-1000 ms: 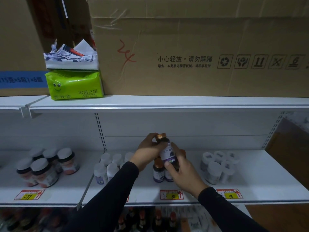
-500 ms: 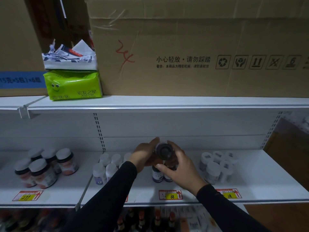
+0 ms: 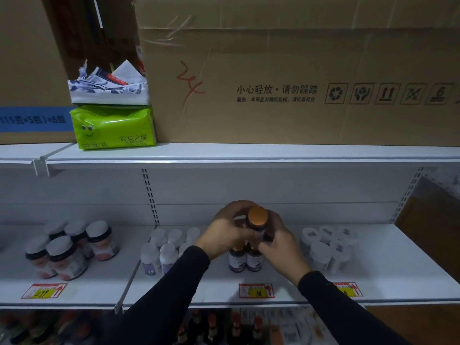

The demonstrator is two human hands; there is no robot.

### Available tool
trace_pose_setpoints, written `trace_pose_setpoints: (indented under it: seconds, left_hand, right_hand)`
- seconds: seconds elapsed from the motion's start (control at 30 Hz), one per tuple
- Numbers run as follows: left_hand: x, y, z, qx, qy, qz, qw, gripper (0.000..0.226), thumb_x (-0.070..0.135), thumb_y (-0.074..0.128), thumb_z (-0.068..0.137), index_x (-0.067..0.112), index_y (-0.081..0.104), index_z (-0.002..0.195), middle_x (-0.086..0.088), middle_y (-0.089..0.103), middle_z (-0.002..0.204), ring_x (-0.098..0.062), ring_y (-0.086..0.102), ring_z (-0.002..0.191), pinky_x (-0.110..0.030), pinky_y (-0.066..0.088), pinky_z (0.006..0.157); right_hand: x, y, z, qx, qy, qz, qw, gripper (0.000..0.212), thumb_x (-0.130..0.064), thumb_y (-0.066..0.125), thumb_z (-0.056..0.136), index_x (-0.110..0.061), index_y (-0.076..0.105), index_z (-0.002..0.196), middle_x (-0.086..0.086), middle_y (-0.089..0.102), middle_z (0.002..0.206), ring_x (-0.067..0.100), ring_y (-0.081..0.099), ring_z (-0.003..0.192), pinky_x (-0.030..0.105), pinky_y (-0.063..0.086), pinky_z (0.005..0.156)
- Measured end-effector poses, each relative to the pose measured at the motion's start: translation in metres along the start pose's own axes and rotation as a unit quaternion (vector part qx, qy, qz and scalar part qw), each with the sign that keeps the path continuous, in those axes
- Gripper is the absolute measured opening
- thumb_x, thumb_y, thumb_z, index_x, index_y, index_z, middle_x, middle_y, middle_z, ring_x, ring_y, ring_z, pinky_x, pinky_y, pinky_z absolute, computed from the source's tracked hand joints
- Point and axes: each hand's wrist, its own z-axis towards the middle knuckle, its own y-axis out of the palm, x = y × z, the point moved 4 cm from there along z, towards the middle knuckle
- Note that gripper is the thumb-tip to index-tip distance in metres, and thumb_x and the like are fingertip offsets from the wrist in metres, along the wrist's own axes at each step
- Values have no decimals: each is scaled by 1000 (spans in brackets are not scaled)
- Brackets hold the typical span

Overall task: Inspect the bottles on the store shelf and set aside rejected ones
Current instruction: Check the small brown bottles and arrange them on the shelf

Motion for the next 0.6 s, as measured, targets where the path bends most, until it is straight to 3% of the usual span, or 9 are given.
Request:
trace_pose_setpoints:
  seconds: [0.13,0.3,0.47,0.6]
  left_hand:
    - [5,2,-4,-11,13,28,999,53,0,80,68,23,62,112,4,61,119,-1,60,107,-17,51,88]
    - [10,0,-5,-2,24,56,998,49,14,82,72,29,62,114,7,59,118,1,59,100,-20,54,83]
    - [14,-4,2,36,47,139,989,44,23,78,79,27,63,120,11,59,116,-3,56,106,-27,54,86]
    - [11,-2,9,49,35,155,986,41,24,77,81,25,64,120,12,59,113,-4,56,105,-24,54,86]
  right_hand:
    - [2,1,1,16,-15,14,1000,61,-19,76,80,-62,43,109,-16,62,113,5,60,106,29,53,88]
    - [8,1,0,16,-18,21,999,52,-24,75,81,-47,49,119,-9,58,118,7,58,107,33,53,90]
    - [13,1,0,20,-27,-17,999,55,-32,73,85,-43,47,131,-6,53,119,6,55,108,21,47,89]
    - [18,1,1,6,-18,-51,999,60,-37,70,86,-34,43,141,-4,53,124,8,53,111,21,45,91]
